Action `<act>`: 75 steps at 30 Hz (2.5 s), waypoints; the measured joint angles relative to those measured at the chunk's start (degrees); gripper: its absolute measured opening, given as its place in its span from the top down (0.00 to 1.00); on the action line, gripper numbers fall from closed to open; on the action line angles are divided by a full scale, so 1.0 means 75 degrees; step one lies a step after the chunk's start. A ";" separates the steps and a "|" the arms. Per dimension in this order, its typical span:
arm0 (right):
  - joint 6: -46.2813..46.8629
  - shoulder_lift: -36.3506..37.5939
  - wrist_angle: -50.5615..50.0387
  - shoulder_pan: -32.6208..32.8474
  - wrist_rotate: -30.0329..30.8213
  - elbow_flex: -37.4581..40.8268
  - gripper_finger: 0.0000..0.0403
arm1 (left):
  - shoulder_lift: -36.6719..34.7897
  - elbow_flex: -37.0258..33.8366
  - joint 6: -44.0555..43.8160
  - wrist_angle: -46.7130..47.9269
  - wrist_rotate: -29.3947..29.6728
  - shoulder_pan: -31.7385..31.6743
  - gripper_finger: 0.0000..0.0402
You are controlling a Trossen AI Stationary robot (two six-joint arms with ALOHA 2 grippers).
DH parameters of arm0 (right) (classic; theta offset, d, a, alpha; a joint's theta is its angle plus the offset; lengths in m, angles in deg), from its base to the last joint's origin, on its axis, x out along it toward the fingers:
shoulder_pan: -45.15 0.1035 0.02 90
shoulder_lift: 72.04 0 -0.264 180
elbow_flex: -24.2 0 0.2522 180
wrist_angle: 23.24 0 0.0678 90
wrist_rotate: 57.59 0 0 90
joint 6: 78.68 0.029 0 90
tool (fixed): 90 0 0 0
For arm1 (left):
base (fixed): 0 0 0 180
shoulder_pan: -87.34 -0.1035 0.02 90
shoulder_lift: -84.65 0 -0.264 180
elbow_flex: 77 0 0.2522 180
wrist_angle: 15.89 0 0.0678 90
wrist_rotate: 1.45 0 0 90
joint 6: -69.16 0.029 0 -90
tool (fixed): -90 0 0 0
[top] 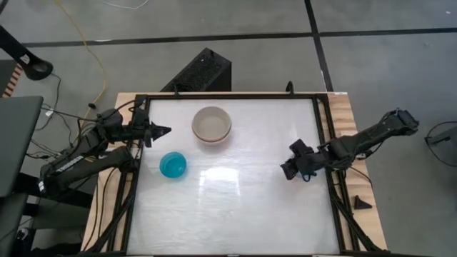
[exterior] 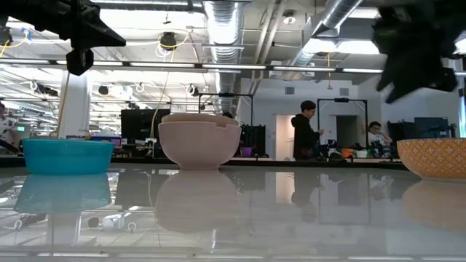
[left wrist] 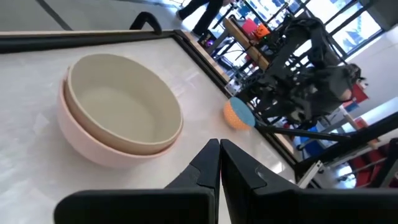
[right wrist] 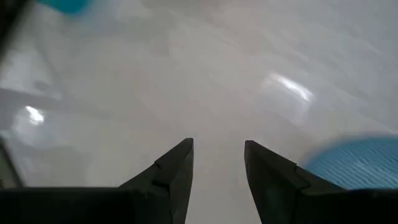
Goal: Nest bowls inside each other
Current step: Stack the blue patterned bowl on the off white bowl
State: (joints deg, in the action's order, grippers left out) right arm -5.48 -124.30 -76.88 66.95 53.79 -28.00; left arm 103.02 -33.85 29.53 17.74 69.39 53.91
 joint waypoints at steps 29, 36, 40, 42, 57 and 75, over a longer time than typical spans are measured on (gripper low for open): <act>-0.0777 -0.2513 -0.0682 -0.0417 -0.2255 0.0012 0.76 | 0.0000 0.0000 -0.0246 -0.0021 0.0856 0.0000 1.00; -0.1624 -0.2335 0.1223 -0.1103 -0.1835 -0.0003 0.89 | 0.0000 0.0000 -0.0427 -0.0201 0.0856 0.0000 1.00; -0.2434 -0.2041 0.2697 -0.1592 -0.1608 0.0050 0.88 | -0.0003 0.0000 -0.0483 -0.0202 0.0853 0.0000 1.00; -0.2972 -0.1908 0.3783 -0.1815 -0.1472 0.0023 0.87 | -0.0003 0.0000 -0.0497 -0.0202 0.0849 0.0002 1.00; -0.5779 -0.3239 0.7924 -0.3890 -0.3340 -0.1431 0.89 | 0.0000 0.0000 -0.0484 -0.0187 0.1021 0.0006 1.00; -1.0383 -0.9061 -0.1115 -0.4075 -0.3087 -1.0430 0.89 | -0.0003 0.0000 -0.0552 -0.0184 0.1000 0.0006 1.00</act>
State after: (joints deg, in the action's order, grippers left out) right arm -83.35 -192.26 -85.24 36.39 30.64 -106.23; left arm 103.00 -33.85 25.39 16.35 76.89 53.95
